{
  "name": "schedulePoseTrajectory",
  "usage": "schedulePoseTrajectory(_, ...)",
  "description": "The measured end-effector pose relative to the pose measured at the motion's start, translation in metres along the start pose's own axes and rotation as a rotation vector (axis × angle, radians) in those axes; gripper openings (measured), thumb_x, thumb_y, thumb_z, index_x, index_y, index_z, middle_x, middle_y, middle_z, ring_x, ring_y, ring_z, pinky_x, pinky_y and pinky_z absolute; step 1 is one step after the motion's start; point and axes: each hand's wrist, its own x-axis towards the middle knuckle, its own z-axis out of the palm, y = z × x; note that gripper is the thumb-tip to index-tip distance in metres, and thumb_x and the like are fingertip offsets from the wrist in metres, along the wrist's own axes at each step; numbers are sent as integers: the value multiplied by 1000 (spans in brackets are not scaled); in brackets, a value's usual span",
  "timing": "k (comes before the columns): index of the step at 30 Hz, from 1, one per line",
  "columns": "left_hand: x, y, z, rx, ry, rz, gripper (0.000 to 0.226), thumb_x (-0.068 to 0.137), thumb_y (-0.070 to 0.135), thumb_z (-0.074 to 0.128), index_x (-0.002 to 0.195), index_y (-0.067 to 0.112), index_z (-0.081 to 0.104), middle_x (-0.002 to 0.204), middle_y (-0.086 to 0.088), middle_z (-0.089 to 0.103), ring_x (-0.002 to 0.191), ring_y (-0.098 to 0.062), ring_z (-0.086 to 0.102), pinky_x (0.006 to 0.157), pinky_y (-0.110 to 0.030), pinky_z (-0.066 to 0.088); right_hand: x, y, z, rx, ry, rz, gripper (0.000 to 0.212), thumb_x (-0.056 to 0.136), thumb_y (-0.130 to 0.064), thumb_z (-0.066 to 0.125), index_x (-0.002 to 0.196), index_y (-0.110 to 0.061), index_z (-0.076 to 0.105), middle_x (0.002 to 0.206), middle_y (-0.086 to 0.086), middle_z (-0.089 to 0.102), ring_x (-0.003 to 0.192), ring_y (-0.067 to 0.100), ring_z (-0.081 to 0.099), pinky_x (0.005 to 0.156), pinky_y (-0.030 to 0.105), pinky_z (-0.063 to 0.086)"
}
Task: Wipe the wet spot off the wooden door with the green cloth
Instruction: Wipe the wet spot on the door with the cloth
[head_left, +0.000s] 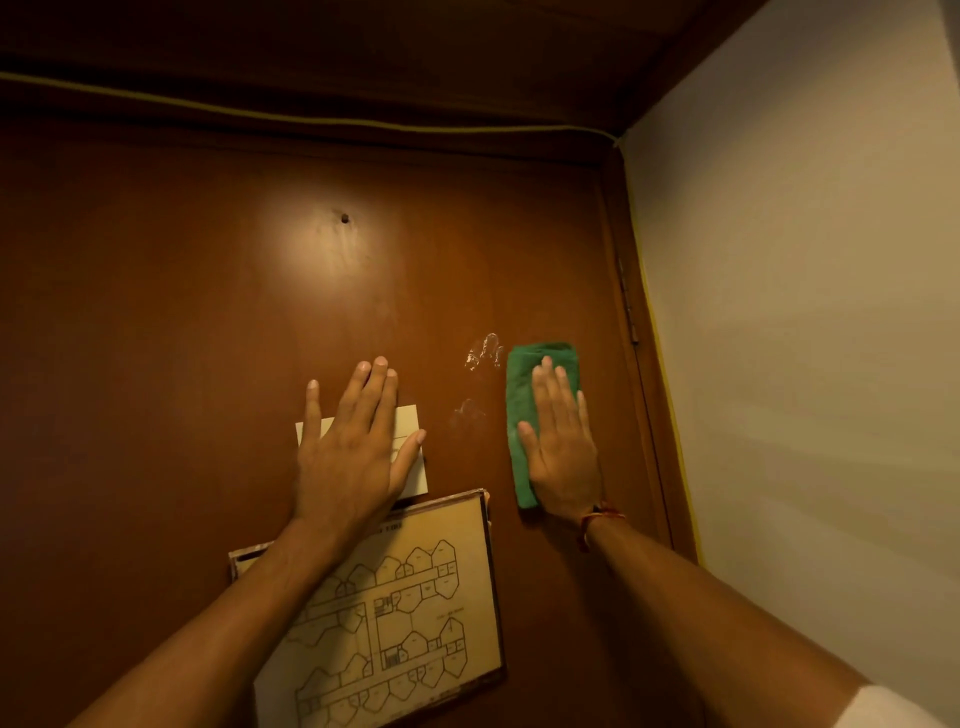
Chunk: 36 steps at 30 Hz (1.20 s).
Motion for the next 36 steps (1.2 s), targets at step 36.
schedulePoseTrajectory(36, -4, -16, -15, -19, -34, -10, 74, 98, 60, 18, 154, 13, 27, 165, -8, 24, 154, -22, 22, 122, -63, 12, 44, -61, -5, -57, -67, -87, 67, 103, -44, 25, 158, -18, -2, 170, 2, -3, 157, 18, -4, 128, 51, 6)
